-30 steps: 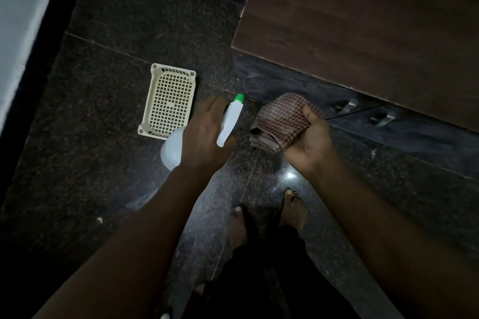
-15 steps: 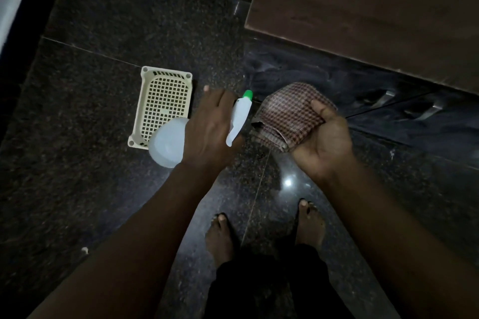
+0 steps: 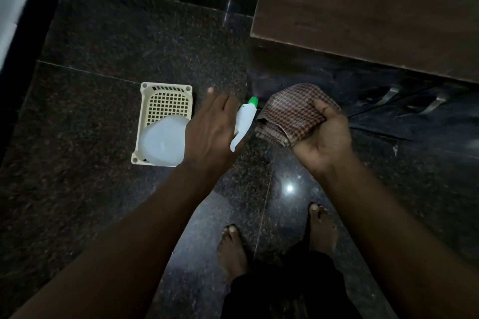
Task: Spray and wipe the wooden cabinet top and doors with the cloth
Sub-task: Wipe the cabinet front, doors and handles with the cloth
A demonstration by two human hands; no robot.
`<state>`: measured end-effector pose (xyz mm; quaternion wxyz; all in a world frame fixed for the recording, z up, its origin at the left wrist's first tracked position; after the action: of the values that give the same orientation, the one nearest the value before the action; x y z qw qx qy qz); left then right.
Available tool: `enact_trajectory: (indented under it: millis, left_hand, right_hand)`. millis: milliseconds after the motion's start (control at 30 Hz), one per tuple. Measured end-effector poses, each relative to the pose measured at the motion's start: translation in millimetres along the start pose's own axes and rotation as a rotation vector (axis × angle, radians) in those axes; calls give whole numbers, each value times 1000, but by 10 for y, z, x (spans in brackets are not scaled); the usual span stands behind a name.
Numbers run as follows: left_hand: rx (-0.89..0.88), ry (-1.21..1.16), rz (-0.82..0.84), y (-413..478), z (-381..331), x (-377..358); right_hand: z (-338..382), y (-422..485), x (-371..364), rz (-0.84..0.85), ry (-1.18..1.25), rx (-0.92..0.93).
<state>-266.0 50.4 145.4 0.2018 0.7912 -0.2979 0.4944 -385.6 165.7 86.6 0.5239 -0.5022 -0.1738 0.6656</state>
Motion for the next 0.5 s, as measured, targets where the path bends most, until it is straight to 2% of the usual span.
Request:
enact_trajectory:
  millis: [233, 400, 500]
  left_hand:
    - [-15, -22, 24, 24, 44, -20]
    - [-16, -75, 10, -4, 81, 40]
    - [-18, -62, 21, -11, 120, 85]
  right_hand:
    - [-31, -42, -126, 59, 36, 1]
    - [119, -122, -568, 159, 83, -3]
    - [310, -118, -832, 148, 148, 49]
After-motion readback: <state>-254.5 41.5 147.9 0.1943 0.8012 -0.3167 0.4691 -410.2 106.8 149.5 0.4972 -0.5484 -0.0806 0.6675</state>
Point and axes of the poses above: each hand's wrist, its own y-axis towards the middle knuckle, its own x-axis out of the back of the hand, z = x × y, the point moved 7 cm from there along y, towards the middle knuckle, and after that the axes turned 11 degrees about x, right-handed, at the moved point
